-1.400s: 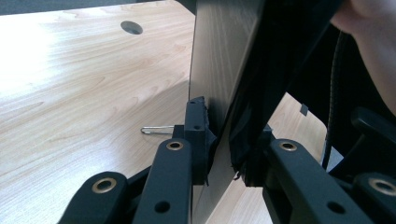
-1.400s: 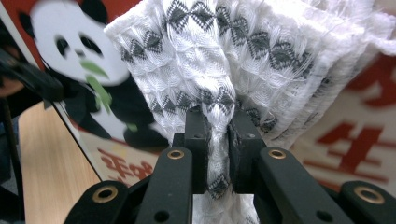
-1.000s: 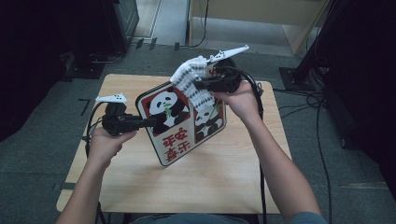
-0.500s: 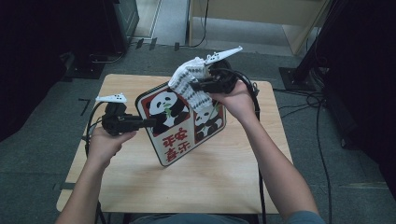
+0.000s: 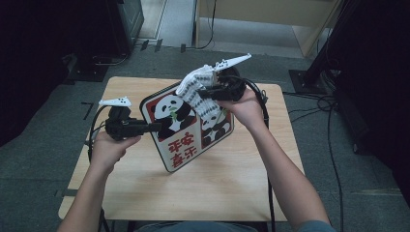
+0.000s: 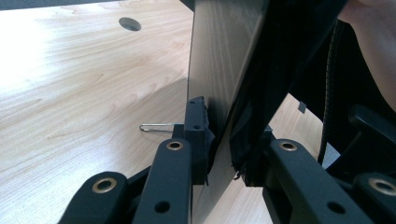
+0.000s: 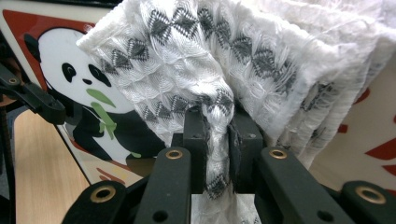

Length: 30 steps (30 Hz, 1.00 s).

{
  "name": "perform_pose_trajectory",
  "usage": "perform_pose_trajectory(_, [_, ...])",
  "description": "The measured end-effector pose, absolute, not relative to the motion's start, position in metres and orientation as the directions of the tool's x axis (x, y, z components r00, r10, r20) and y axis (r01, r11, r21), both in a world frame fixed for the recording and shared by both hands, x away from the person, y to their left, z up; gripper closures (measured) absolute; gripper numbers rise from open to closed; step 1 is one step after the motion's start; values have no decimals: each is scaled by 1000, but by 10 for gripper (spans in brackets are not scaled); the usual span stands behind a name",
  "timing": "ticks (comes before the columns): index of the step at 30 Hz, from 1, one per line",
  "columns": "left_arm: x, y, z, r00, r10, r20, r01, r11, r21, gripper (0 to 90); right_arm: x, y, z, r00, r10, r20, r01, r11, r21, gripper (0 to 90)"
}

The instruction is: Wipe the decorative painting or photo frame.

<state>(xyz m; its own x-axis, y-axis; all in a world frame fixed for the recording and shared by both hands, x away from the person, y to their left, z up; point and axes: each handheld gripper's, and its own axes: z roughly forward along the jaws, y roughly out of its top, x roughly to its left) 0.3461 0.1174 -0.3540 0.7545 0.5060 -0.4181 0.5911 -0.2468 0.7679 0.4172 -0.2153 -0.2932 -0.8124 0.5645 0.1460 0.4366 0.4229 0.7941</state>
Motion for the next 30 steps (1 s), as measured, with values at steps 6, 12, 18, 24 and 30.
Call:
perform_pose_trajectory(6, [346, 118, -354, 753, 506, -420, 593, -247, 767, 773, 416, -216, -300, -814, 561, 153, 443, 428, 787, 810])
perform_pose_trajectory(12, [346, 117, -354, 756, 508, -412, 588, -251, 769, 776, 415, -217, -305, -810, 563, 162, 452, 425, 784, 808])
perform_pose_trajectory(18, [346, 117, -354, 757, 503, -418, 590, -249, 768, 773, 414, -219, -311, -810, 562, 168, 457, 425, 781, 808])
perform_pose_trajectory(24, [346, 118, -354, 757, 502, -419, 590, -249, 768, 772, 414, -220, -316, -812, 559, 167, 456, 428, 781, 808])
perform_pose_trajectory(30, [346, 117, -354, 757, 500, -421, 591, -249, 767, 771, 412, -222, -322, -809, 560, 176, 464, 426, 776, 805])
